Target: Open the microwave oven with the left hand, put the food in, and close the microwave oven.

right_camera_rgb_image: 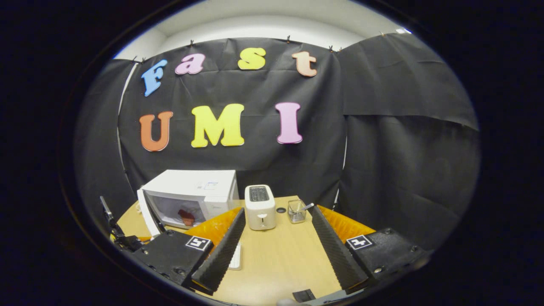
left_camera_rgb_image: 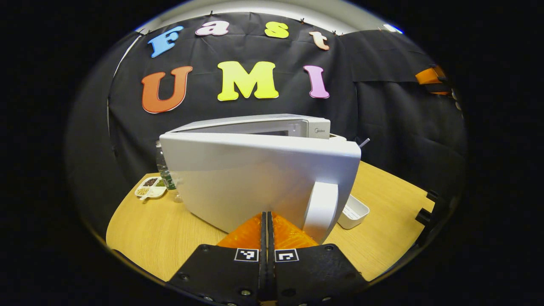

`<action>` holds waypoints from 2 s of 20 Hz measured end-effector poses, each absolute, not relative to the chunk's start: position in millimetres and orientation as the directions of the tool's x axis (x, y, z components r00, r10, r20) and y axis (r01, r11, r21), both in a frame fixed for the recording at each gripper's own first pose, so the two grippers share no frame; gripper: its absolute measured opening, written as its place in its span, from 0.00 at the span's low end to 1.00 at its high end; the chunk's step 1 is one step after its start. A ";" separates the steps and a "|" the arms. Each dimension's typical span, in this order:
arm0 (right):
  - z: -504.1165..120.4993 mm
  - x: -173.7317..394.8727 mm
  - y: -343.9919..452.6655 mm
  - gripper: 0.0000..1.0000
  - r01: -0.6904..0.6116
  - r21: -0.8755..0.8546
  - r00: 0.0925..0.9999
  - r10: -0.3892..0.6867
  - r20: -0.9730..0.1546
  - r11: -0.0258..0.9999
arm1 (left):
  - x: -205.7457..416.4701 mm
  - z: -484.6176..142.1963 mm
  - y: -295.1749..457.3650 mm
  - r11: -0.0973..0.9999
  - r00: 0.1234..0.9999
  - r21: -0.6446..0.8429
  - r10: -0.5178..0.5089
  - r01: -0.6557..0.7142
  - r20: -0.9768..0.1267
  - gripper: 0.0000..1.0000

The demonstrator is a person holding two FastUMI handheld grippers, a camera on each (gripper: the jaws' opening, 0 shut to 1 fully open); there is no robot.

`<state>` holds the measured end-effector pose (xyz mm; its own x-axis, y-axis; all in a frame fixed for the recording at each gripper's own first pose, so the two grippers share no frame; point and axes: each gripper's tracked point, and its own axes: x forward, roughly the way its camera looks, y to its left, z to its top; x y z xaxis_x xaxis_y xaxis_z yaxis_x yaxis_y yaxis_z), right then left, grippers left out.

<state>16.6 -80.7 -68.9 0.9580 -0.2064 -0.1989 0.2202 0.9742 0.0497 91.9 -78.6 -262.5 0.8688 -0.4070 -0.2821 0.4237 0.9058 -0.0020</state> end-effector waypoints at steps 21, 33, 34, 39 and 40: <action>-73.3 44.1 -123.5 0.90 0.226 0.033 0.948 -0.212 -0.236 0.973 | 205.2 -246.0 -171.7 0.919 0.894 -0.071 -0.394 0.387 -0.215 0.00; -78.2 65.9 -132.9 1.00 0.214 0.041 0.947 -0.197 -0.254 0.976 | 237.5 -247.0 -178.9 0.933 0.911 -0.062 -0.360 0.355 -0.201 0.00; -77.8 66.8 -131.4 1.00 0.211 0.043 0.947 -0.194 -0.256 0.976 | 238.0 -247.1 -179.1 0.934 0.913 -0.061 -0.357 0.352 -0.199 0.00; -77.8 71.6 -125.4 1.00 0.194 0.036 0.950 -0.178 -0.258 0.980 | 246.9 -251.8 -179.7 0.941 0.917 -0.035 -0.336 0.337 -0.213 0.00; -77.0 70.9 -123.8 1.00 0.190 0.037 0.951 -0.174 -0.255 0.981 | 245.2 -247.4 -180.9 0.940 0.920 -0.045 -0.340 0.338 -0.197 0.00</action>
<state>70.9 -123.8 -77.0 0.9512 -0.1742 -0.2547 0.1896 0.9811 0.0372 245.2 -180.9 -247.4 0.9197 -0.3399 -0.1967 0.3379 0.9401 -0.0449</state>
